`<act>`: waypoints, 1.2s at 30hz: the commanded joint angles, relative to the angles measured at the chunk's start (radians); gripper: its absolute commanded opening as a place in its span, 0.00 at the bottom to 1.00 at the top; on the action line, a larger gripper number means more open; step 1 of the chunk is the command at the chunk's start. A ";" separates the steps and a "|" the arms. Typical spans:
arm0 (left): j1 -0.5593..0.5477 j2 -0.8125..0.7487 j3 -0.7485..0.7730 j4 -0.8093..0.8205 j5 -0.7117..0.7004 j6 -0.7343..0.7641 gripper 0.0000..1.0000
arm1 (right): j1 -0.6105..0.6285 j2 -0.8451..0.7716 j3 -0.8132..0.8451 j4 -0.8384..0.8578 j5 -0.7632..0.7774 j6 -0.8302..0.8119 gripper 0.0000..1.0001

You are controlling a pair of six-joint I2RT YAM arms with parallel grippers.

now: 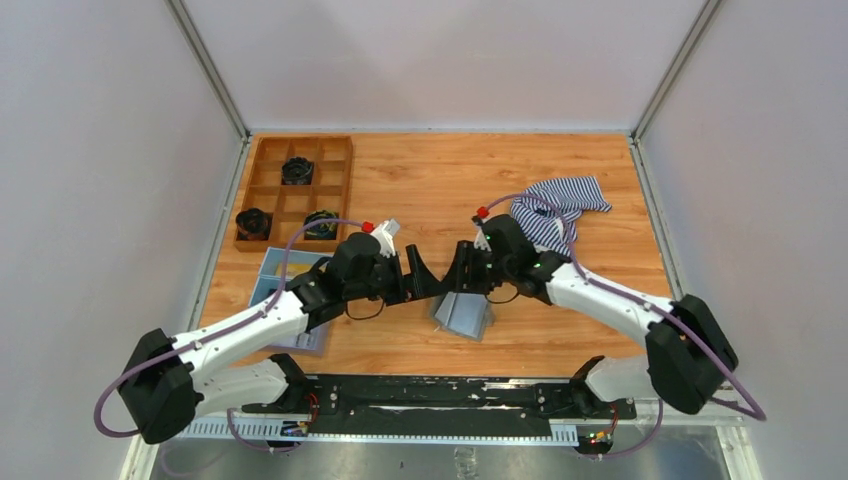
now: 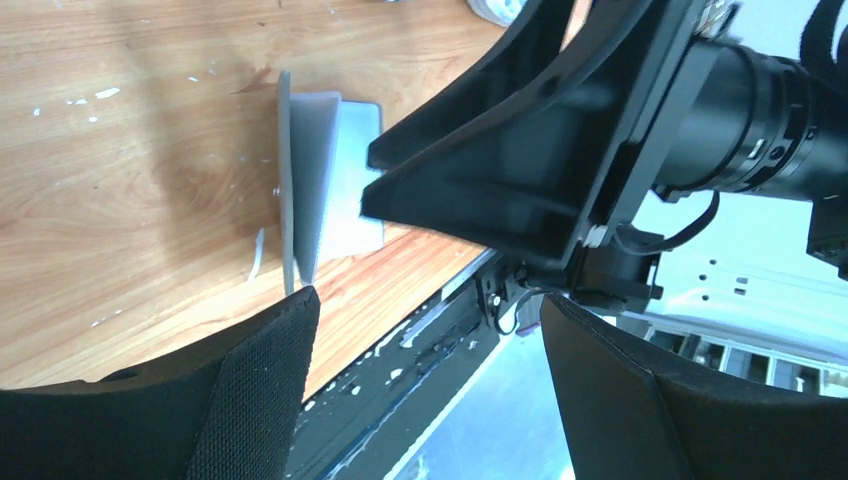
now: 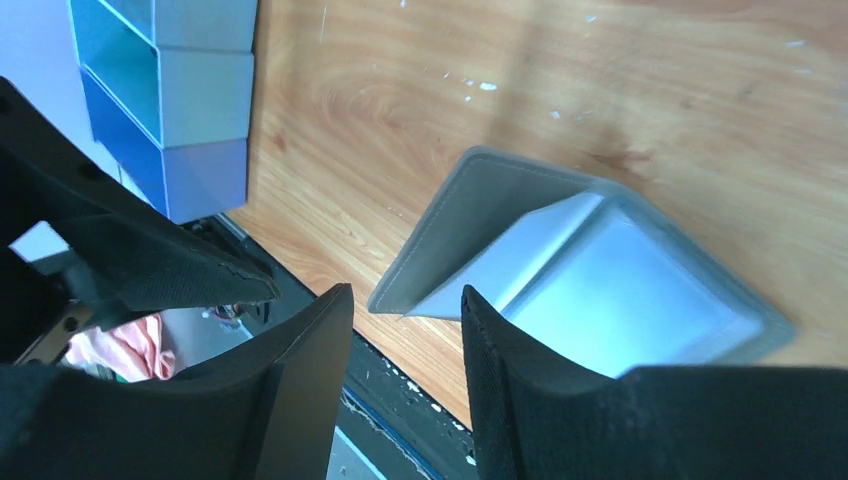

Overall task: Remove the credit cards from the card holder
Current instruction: Open the card holder at the center of the board.

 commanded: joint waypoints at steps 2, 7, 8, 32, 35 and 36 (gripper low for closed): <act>-0.004 0.051 0.020 0.071 0.046 -0.011 0.85 | -0.115 -0.129 -0.092 -0.101 0.013 0.004 0.48; -0.033 0.097 0.064 0.071 0.048 0.004 0.85 | -0.227 -0.283 -0.173 -0.177 0.040 -0.013 0.48; -0.041 0.111 0.084 0.071 0.046 0.008 0.84 | -0.240 -0.305 -0.190 -0.184 0.063 -0.012 0.47; -0.036 0.502 0.253 0.121 0.079 0.031 0.79 | -0.331 -0.411 -0.319 -0.258 -0.044 -0.009 0.42; -0.025 0.474 0.272 -0.002 0.020 0.087 0.79 | -0.314 -0.397 -0.310 -0.233 -0.062 0.003 0.38; -0.022 0.474 0.279 -0.034 0.009 0.107 0.79 | -0.304 -0.395 -0.310 -0.216 -0.065 0.011 0.38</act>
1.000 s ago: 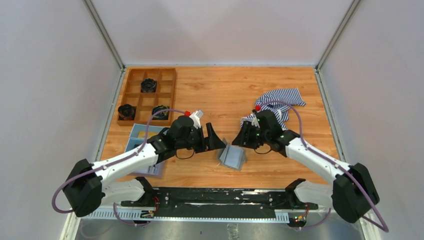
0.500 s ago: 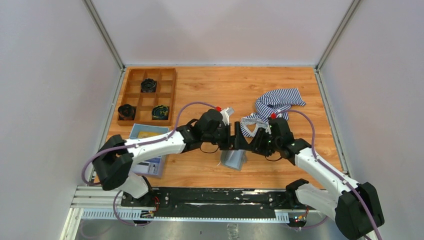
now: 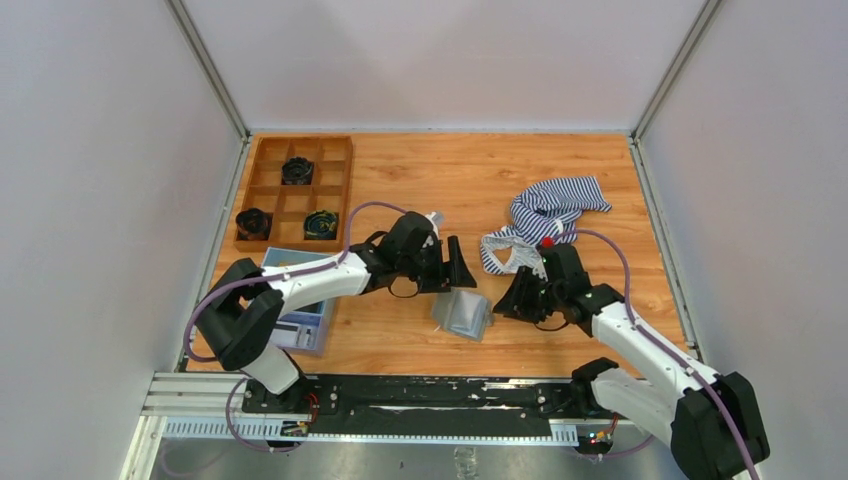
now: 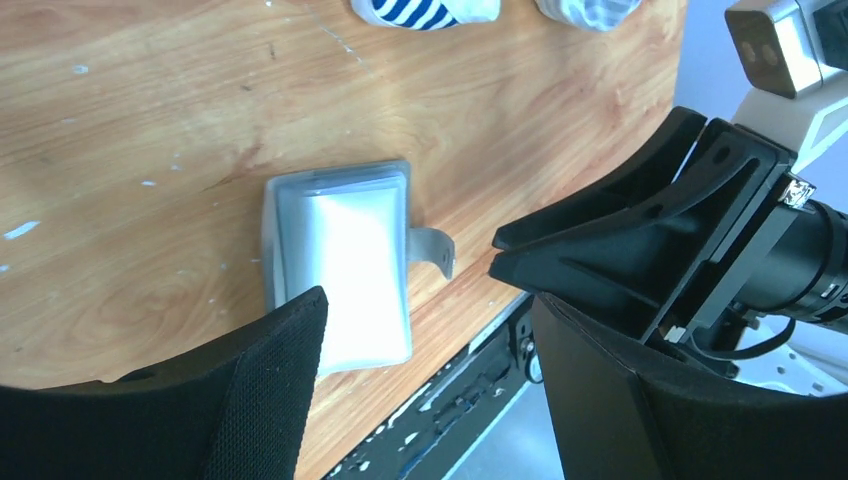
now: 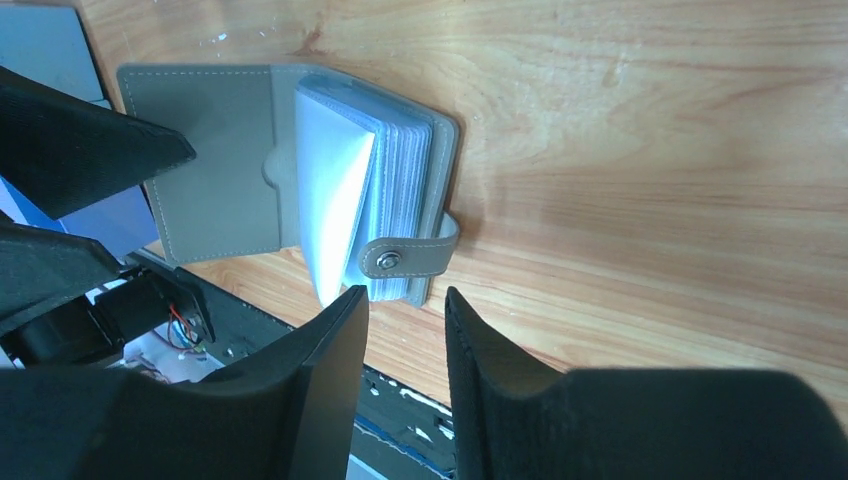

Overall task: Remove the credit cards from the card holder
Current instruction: Open the card holder at the center of the board.

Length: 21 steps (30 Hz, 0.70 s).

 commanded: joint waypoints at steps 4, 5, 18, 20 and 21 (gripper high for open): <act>0.018 -0.005 0.001 -0.132 -0.063 0.108 0.79 | 0.092 0.024 0.016 0.071 -0.037 0.063 0.38; 0.022 0.012 -0.003 -0.128 -0.057 0.109 0.79 | 0.111 0.035 0.016 0.086 -0.032 0.075 0.38; 0.066 0.058 -0.157 0.005 -0.049 0.061 0.77 | 0.171 0.238 -0.025 0.317 -0.103 0.153 0.39; 0.066 0.055 -0.167 0.009 -0.048 0.060 0.77 | 0.173 0.259 -0.022 0.335 -0.112 0.152 0.38; 0.066 0.055 -0.171 0.009 -0.047 0.061 0.77 | 0.174 0.272 -0.019 0.355 -0.118 0.150 0.38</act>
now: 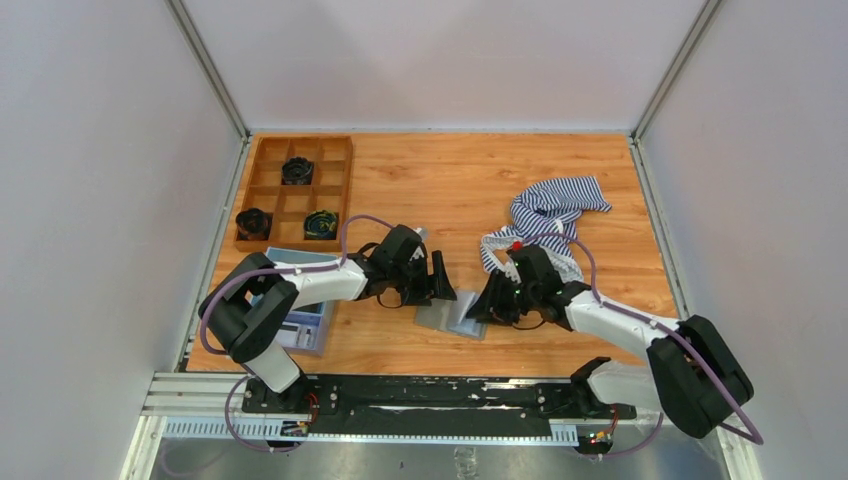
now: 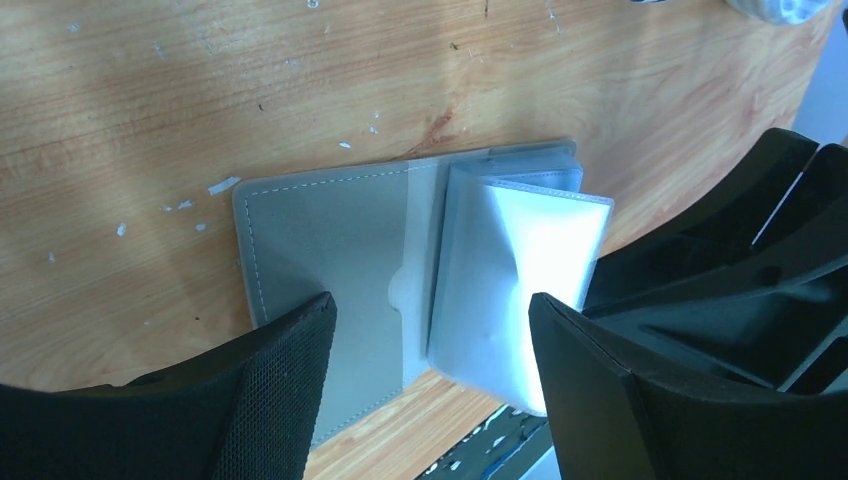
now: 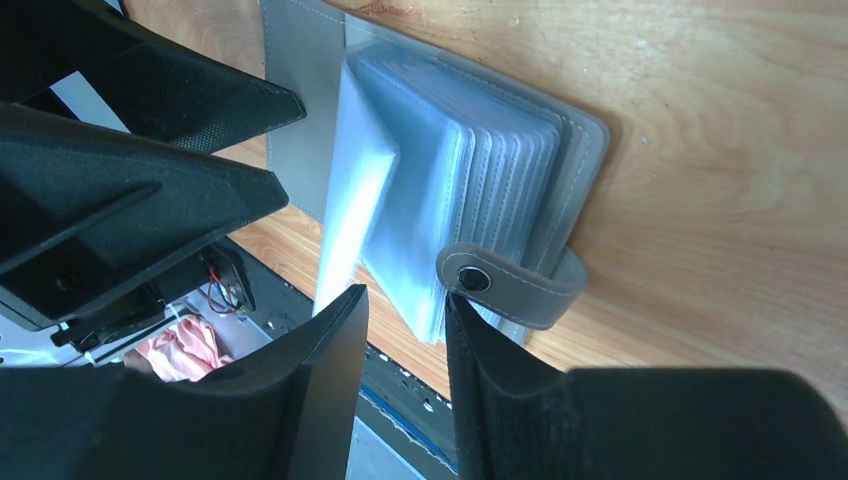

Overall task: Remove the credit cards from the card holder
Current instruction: Open the card holder at the center of the board.

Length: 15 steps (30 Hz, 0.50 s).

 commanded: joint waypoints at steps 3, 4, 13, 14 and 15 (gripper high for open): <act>0.002 0.019 -0.044 -0.003 -0.004 0.004 0.77 | 0.027 0.072 0.014 0.091 -0.036 0.002 0.38; 0.002 0.019 -0.044 -0.003 -0.004 0.004 0.77 | 0.029 0.081 0.017 0.095 -0.039 0.003 0.37; 0.002 -0.007 -0.052 -0.005 0.002 0.007 0.77 | 0.072 0.087 0.053 0.161 -0.045 -0.005 0.36; 0.002 -0.013 -0.052 -0.005 0.003 0.007 0.77 | 0.075 0.094 0.060 0.168 -0.045 -0.006 0.36; 0.002 -0.018 -0.052 -0.005 0.007 0.007 0.77 | 0.077 0.102 0.070 0.169 -0.044 -0.008 0.36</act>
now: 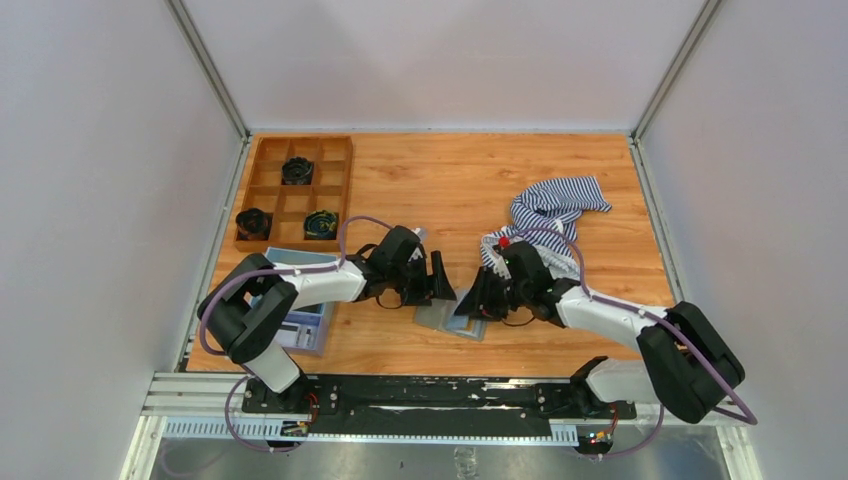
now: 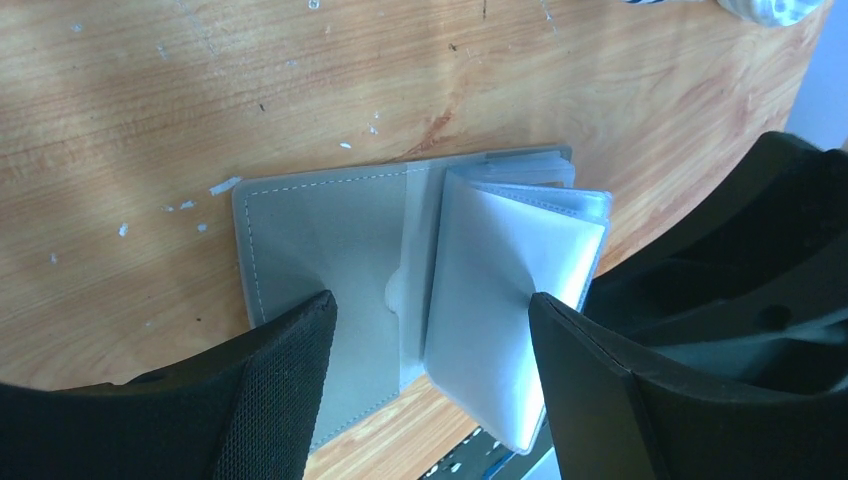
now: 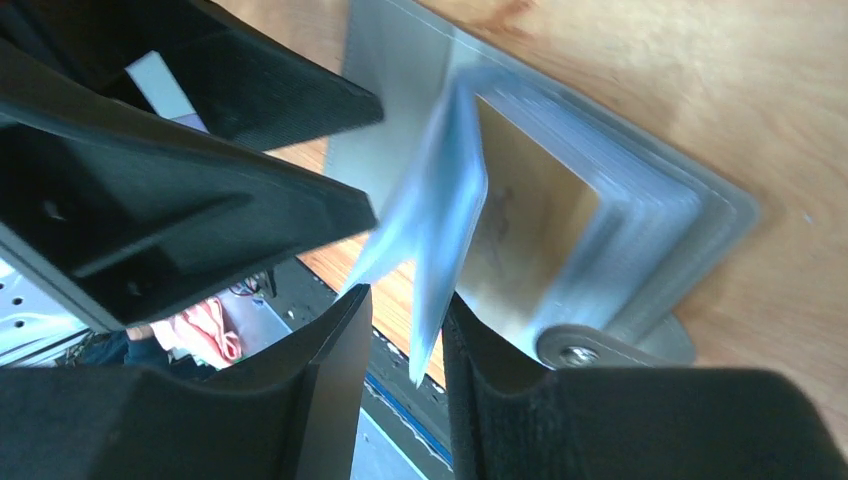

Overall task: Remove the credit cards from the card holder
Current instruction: Open the card holder at the center of the board.

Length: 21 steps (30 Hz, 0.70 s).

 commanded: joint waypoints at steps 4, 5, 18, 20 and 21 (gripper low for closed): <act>-0.002 -0.042 -0.029 -0.057 -0.001 0.014 0.77 | 0.029 0.061 0.077 0.057 -0.004 -0.009 0.35; -0.002 -0.049 -0.027 -0.063 -0.002 0.015 0.77 | 0.030 0.067 0.080 0.062 -0.006 -0.009 0.34; 0.067 -0.205 -0.028 -0.186 -0.031 0.066 0.78 | 0.066 0.121 0.144 0.086 -0.009 -0.028 0.46; 0.076 -0.215 -0.029 -0.199 -0.032 0.075 0.78 | 0.066 0.135 0.155 0.083 -0.007 -0.032 0.46; 0.080 -0.217 -0.030 -0.207 -0.032 0.078 0.78 | 0.066 0.140 0.157 0.084 -0.004 -0.032 0.47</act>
